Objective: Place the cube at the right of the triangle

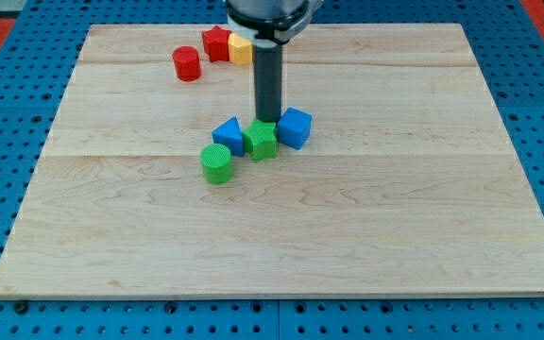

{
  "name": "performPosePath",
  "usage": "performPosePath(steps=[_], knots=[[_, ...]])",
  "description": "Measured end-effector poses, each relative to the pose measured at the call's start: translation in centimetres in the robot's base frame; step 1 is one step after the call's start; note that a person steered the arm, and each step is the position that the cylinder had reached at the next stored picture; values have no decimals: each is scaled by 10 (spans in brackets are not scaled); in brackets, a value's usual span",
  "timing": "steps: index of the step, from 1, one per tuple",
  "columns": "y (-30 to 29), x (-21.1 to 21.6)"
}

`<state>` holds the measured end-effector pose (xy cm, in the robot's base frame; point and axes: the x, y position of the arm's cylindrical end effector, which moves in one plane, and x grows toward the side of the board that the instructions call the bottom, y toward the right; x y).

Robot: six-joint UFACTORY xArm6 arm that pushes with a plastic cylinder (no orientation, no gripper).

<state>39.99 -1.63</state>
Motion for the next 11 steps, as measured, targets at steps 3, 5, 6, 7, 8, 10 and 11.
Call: performPosePath(steps=[3, 5, 6, 7, 8, 10, 11], knots=[[42, 23], [102, 13], [146, 8], [181, -32], [137, -51], [17, -11], [43, -61]])
